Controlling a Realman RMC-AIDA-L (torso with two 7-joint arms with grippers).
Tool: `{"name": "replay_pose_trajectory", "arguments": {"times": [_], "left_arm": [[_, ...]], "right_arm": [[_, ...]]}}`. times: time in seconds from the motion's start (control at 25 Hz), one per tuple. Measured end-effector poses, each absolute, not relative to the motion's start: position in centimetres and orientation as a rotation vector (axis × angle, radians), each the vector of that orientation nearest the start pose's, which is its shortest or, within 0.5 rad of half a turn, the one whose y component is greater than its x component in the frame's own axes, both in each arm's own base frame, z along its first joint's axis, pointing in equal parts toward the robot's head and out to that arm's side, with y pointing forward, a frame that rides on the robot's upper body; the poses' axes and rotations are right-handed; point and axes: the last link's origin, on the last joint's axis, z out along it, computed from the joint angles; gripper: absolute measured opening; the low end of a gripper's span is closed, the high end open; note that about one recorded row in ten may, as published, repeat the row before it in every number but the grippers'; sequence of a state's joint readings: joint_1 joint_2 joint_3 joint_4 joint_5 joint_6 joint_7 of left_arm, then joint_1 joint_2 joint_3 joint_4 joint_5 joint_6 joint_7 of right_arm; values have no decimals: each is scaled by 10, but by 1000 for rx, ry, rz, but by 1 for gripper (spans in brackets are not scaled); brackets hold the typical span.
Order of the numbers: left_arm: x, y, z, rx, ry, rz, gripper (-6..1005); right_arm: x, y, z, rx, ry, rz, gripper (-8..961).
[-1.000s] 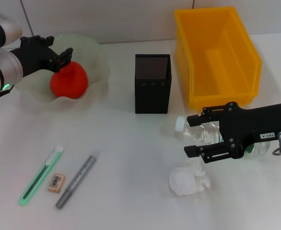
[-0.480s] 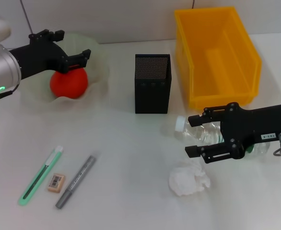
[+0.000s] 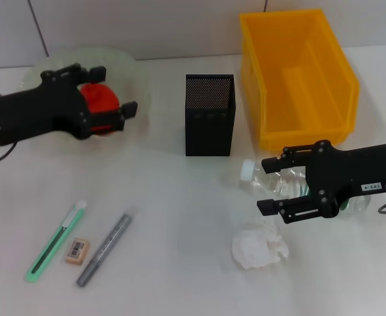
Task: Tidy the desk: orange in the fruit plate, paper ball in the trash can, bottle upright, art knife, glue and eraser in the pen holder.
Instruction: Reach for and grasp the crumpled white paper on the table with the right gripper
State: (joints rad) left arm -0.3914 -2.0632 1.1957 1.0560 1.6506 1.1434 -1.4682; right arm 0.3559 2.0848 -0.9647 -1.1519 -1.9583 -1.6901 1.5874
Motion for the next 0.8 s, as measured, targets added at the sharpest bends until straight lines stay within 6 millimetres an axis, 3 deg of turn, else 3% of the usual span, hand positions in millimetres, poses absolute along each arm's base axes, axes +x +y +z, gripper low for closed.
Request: {"name": "replay_pose_trajectory", "arguments": {"times": [0.08,0.16,0.28,0.48,0.8], "left_arm": [[-208,362,22,-2546,-300,-605,860],[-211,343,29,-2636,-309,-683,860],[-211,343,29,-2636,-309,-683,861],[-213,316,34,-2792,-283,-738,861],[-214,306,24,-2893,-311,-688,861]], "right_arm": [[233,302,34,-2889,400,470,767],[233,303,34,-2889,394,467,767],[233,303,35,-2887,368,462,767],[234,303,35,-2888,362,445,767],[239,301,34,-2907,376,349,765]]}}
